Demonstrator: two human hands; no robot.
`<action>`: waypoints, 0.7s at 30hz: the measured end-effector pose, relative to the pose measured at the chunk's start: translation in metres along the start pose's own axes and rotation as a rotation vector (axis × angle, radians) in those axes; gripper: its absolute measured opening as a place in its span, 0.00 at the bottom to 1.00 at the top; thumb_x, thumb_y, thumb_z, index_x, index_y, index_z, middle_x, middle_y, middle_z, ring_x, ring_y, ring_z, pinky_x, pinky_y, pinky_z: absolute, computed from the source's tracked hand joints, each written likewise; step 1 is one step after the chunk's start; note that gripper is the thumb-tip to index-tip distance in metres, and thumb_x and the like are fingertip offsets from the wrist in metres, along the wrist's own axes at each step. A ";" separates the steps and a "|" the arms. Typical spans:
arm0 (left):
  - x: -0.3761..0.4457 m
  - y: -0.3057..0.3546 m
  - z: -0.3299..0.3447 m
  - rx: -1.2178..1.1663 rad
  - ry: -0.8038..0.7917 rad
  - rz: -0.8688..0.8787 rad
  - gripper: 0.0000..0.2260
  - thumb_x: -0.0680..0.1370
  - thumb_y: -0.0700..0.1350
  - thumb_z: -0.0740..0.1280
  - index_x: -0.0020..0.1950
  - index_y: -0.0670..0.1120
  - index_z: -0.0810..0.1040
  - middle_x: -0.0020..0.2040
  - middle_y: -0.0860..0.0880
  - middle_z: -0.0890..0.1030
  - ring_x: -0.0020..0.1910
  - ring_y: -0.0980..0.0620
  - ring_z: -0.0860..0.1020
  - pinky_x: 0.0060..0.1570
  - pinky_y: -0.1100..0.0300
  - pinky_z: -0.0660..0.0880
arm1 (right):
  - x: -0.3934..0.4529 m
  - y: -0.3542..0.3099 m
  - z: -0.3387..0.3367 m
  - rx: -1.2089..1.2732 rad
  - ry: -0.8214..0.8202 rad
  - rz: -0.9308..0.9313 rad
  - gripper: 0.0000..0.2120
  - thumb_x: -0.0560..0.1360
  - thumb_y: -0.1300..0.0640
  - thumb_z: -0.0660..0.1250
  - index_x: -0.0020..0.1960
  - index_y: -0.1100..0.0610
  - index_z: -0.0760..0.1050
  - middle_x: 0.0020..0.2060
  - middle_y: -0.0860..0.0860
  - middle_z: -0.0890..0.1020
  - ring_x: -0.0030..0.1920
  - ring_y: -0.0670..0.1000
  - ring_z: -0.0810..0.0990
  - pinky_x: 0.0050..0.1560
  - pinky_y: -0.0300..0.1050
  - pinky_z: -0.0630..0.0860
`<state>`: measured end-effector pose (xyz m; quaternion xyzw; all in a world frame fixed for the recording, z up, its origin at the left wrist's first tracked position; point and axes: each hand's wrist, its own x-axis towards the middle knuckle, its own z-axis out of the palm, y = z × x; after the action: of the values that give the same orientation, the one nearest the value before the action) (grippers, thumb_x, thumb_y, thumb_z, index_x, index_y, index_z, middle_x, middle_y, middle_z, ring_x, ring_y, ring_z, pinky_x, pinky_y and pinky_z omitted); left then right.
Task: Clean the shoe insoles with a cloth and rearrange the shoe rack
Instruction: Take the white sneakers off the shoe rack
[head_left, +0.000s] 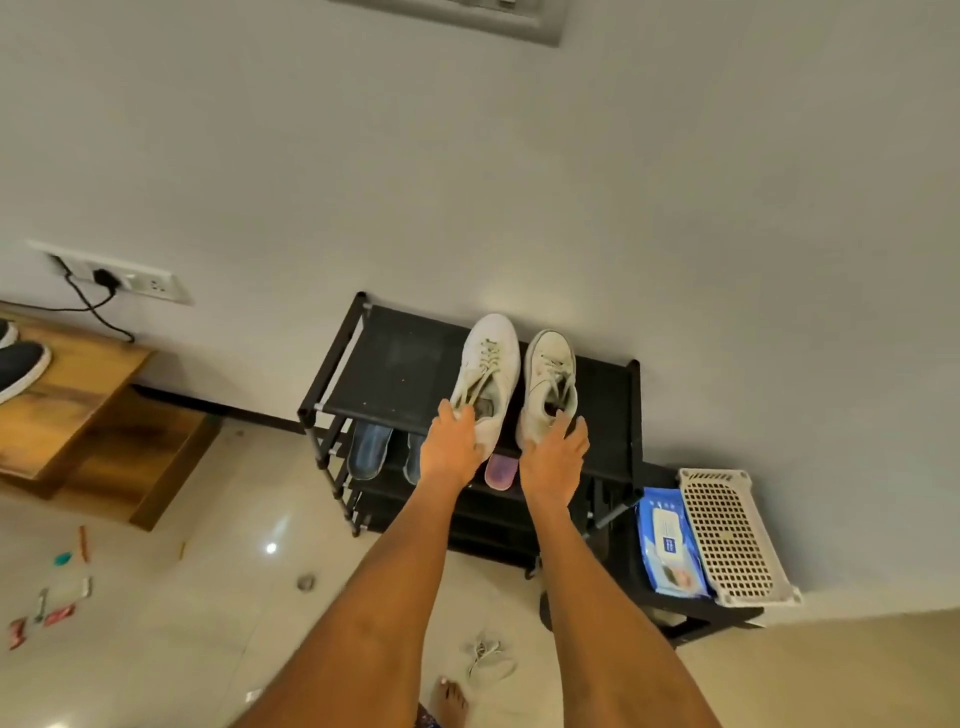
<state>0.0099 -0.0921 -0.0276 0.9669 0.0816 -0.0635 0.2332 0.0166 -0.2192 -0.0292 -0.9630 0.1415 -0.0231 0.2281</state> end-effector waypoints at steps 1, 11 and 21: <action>0.005 -0.003 0.001 -0.009 -0.021 -0.007 0.20 0.77 0.46 0.65 0.66 0.46 0.64 0.71 0.40 0.59 0.64 0.42 0.69 0.57 0.49 0.75 | 0.006 0.002 -0.001 0.020 -0.059 0.040 0.29 0.77 0.56 0.63 0.74 0.57 0.55 0.74 0.61 0.56 0.73 0.60 0.57 0.66 0.53 0.68; 0.020 -0.007 0.002 -0.214 -0.049 -0.064 0.17 0.75 0.41 0.69 0.63 0.45 0.72 0.65 0.46 0.67 0.56 0.46 0.74 0.36 0.65 0.72 | 0.035 -0.006 0.003 0.060 -0.120 0.080 0.13 0.75 0.62 0.64 0.59 0.60 0.67 0.65 0.60 0.68 0.54 0.61 0.76 0.51 0.52 0.75; -0.036 -0.025 -0.004 -0.360 0.368 -0.179 0.07 0.76 0.38 0.67 0.54 0.43 0.75 0.62 0.49 0.73 0.52 0.57 0.72 0.45 0.69 0.71 | -0.018 -0.053 0.014 0.172 -0.060 -0.091 0.13 0.76 0.54 0.64 0.57 0.57 0.68 0.65 0.57 0.70 0.53 0.55 0.77 0.50 0.47 0.77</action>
<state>-0.0298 -0.0725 -0.0295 0.8941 0.2176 0.1086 0.3761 0.0151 -0.1632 -0.0175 -0.9455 0.0882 -0.0167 0.3128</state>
